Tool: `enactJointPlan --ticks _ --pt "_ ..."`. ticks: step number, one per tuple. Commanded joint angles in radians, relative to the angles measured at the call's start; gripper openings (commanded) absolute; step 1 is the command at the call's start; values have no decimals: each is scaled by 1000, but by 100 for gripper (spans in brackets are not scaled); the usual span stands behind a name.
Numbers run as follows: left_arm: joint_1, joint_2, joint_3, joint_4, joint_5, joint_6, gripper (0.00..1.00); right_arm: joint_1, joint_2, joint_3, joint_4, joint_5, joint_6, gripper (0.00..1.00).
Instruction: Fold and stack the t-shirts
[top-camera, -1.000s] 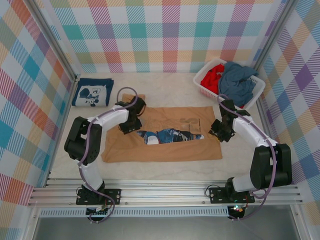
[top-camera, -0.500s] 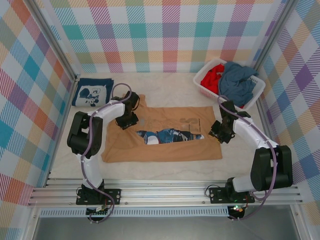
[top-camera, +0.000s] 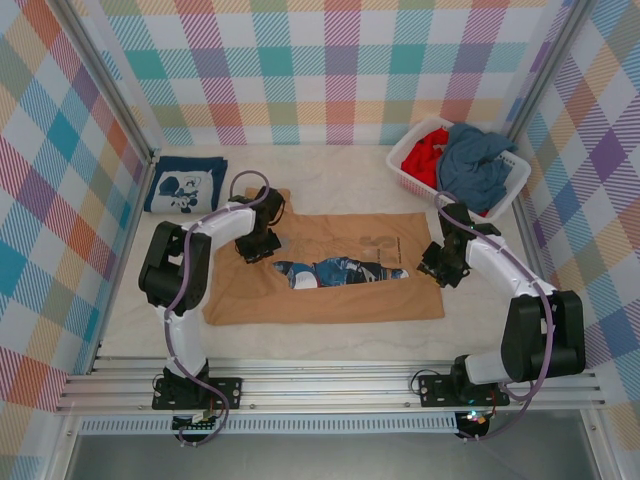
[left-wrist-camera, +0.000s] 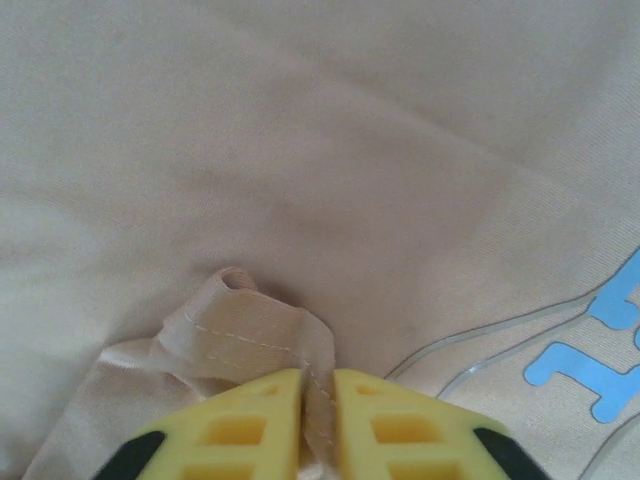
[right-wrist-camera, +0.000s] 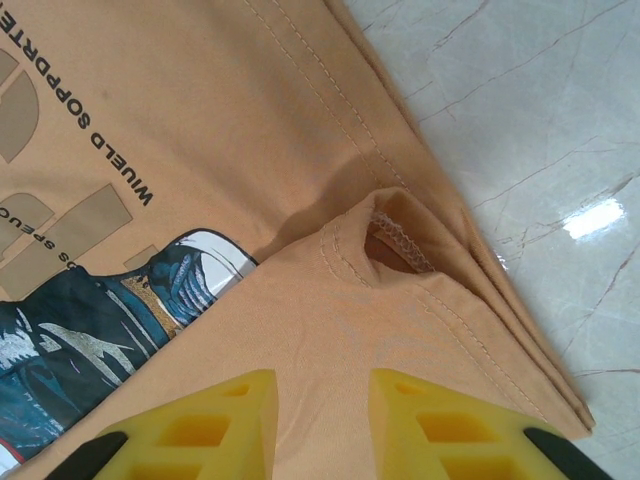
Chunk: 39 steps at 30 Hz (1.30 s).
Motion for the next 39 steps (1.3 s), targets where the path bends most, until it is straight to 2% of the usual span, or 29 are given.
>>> enactJointPlan --ticks 1,2,9,17,21,24,28,31,32,35,39 --pt "-12 -14 0 -50 -21 19 4 2 -6 -10 5 -10 4 30" --pt "-13 -26 -4 -50 -27 21 0 2 -6 -10 5 -11 4 29" --pt "-62 -198 -79 -62 -76 46 0 2 -6 -9 4 -10 0 29" --pt "-130 -469 -355 -74 -96 -30 0 2 5 -8 9 -20 -3 29" --pt "-130 -530 -483 -50 -65 -53 0 2 16 -4 13 -27 -3 29" --pt "-130 -534 -513 -80 -87 -83 0 2 18 -3 14 -30 -3 29" --pt "-130 -514 -476 -168 -156 -116 7 2 19 -1 11 -29 -7 29" --pt "-130 -533 -409 -206 -185 -129 27 2 16 -3 9 -28 -8 29" --pt "-130 -552 -385 -203 -186 -133 31 2 13 -5 9 -26 -8 29" --pt "-129 -552 -295 -184 -168 -141 34 2 13 -11 12 -27 -8 29" --pt "-126 -421 -217 -173 -67 -174 36 2 14 -19 17 -29 -7 29"
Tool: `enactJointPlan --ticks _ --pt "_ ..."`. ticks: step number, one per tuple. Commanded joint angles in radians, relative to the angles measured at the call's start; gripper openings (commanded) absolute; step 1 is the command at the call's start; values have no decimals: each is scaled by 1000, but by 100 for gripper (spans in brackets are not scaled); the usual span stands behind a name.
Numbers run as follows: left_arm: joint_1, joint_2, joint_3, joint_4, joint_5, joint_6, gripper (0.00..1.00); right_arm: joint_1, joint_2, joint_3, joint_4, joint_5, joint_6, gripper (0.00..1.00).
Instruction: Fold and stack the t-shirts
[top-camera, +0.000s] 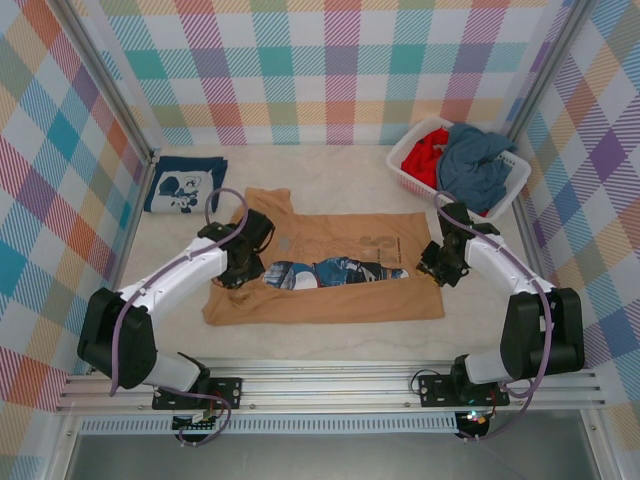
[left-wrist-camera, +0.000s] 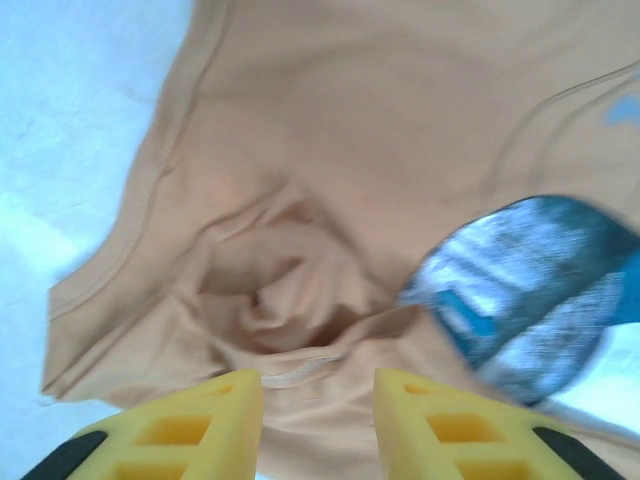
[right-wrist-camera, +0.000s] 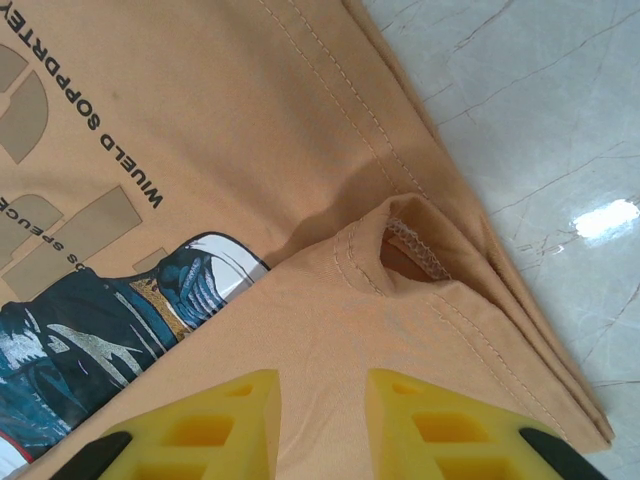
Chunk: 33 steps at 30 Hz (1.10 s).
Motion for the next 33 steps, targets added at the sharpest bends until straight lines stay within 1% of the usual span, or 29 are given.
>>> enactJointPlan --ticks 1,5,9,13,18,19,21,24,29,31,33 --pt "-1 100 41 -3 76 -65 36 2 1 -16 -3 -14 -6 28" --pt "11 162 28 -8 129 -215 40 2 -7 -13 -9 -8 -6 28" --pt "32 188 8 52 151 -327 41 2 -12 -23 -6 -11 -6 28" --pt "42 213 28 73 157 -414 43 2 -13 -34 -2 -13 -6 28" --pt "45 253 19 68 176 -465 39 2 -15 -33 -1 -12 -6 28" --pt "47 257 16 72 176 -469 38 2 -15 -33 -1 -13 -6 28" --pt "50 262 13 81 180 -474 32 2 -15 -33 -1 -10 -6 28" --pt "50 259 17 88 177 -474 22 2 -13 -35 -1 -11 -6 28" --pt "50 250 23 88 179 -452 1 2 -13 -43 5 -13 -2 28" --pt "50 249 29 80 180 -441 0 2 -13 -42 6 -15 -1 28" --pt "44 244 52 67 156 -416 0 2 -13 -41 7 -15 -2 28"
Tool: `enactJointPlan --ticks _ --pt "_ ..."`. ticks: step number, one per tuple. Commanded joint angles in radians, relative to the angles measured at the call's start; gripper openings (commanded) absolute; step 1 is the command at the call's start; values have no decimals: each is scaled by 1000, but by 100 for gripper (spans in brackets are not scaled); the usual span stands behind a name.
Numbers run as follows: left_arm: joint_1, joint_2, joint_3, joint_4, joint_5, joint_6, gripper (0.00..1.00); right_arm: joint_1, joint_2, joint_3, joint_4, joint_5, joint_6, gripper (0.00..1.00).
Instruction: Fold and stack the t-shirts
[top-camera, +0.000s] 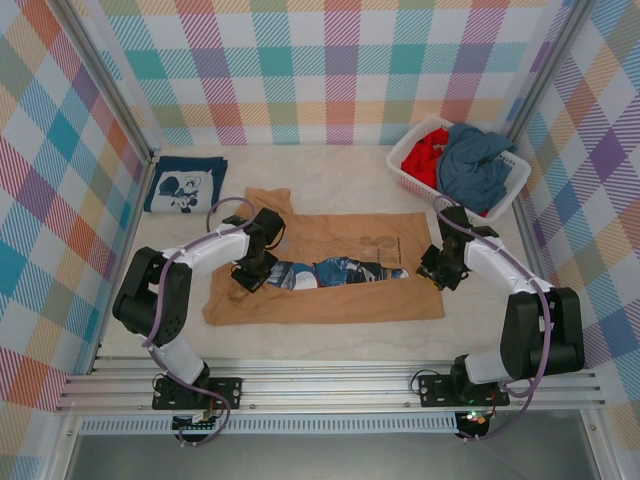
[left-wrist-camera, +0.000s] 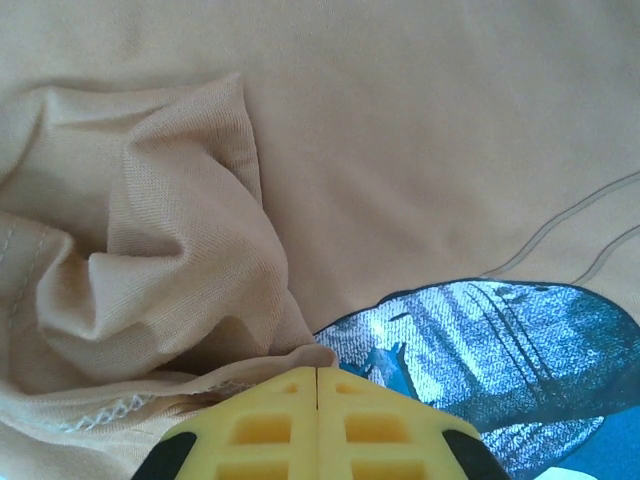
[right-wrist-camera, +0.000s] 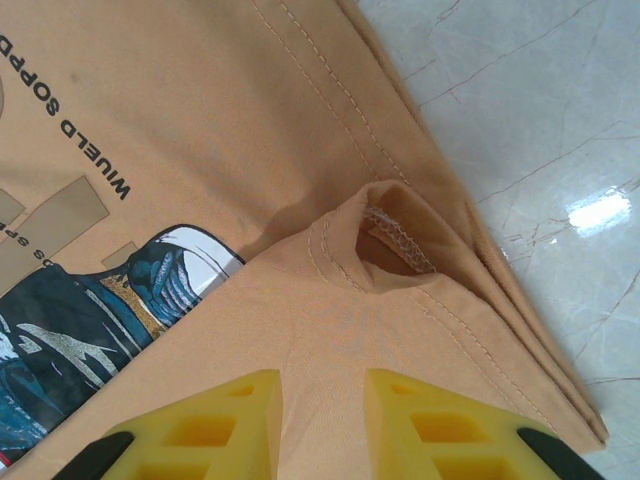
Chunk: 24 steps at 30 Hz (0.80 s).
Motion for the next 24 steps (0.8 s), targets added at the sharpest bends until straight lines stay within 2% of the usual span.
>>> enactJointPlan --ticks 1,10,16,21,22,24 --pt "-2 -11 59 -42 -39 50 0 2 -12 -12 0 -12 -1 28" --pt "-60 144 344 -128 -107 312 0 2 -8 -12 0 -15 -1 28" --pt "-84 310 526 -154 -110 521 0 2 -13 -12 -5 -15 -4 28" --pt "-106 420 641 -203 -135 635 0 2 -16 -14 -8 -20 -7 28" --pt "-111 433 654 -213 -146 650 2 2 -16 -14 -9 -20 -7 28" --pt "-116 455 671 -219 -142 682 14 2 -18 -14 -10 -20 -7 28"
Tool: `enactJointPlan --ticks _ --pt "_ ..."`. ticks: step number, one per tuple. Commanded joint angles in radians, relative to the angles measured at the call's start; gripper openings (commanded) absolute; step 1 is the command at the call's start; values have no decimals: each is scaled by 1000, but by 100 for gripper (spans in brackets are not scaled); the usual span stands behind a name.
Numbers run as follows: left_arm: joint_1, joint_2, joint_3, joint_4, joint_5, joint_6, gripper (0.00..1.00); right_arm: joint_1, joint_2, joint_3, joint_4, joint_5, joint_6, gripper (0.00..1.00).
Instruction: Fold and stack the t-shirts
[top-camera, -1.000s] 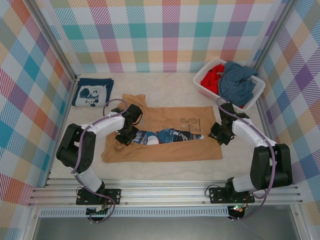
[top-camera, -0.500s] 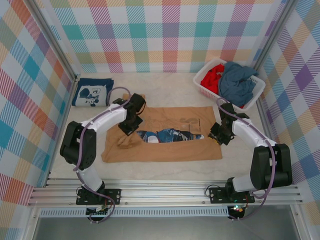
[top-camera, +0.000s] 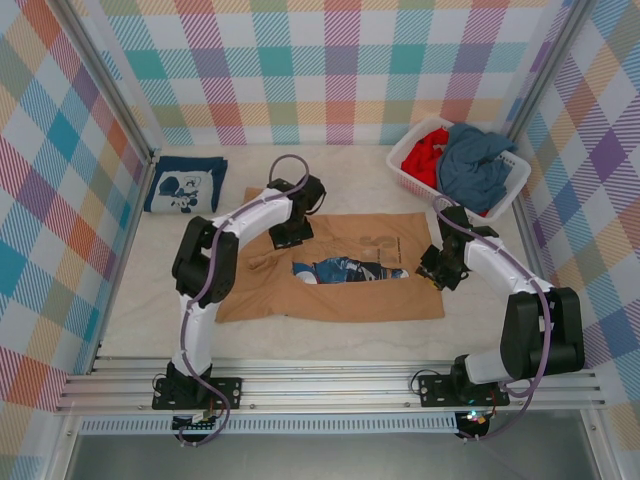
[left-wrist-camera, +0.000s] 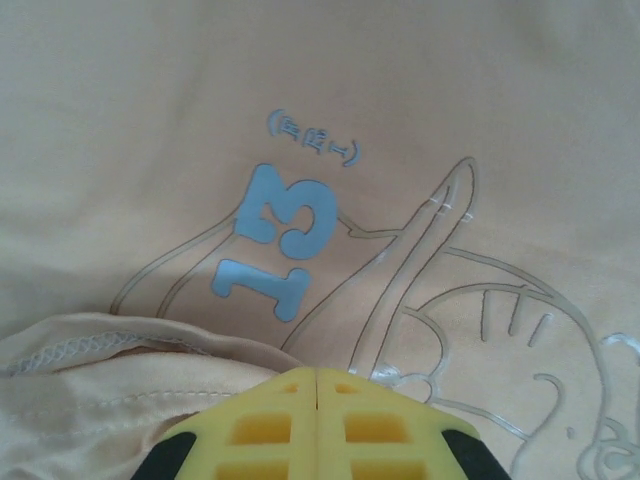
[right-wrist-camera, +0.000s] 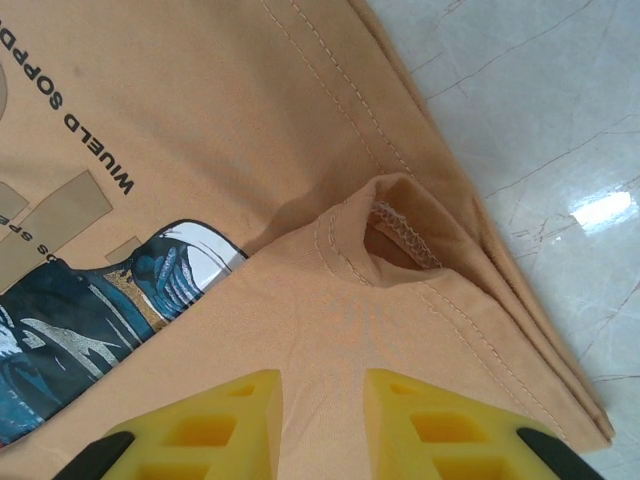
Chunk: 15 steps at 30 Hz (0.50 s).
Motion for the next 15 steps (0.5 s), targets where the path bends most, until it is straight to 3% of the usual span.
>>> enactJointPlan --ticks 1,5,9,15 --pt "-19 20 42 -55 -20 124 17 2 -17 -15 -10 -12 -7 28" --pt "-56 -82 -36 99 -15 226 32 2 -17 -15 -12 -12 -8 28" --pt "-36 -188 -96 98 -108 222 40 2 -14 -14 -11 -15 -12 28" --pt "189 -277 -288 158 18 190 41 2 -7 -10 -2 -28 -9 28"
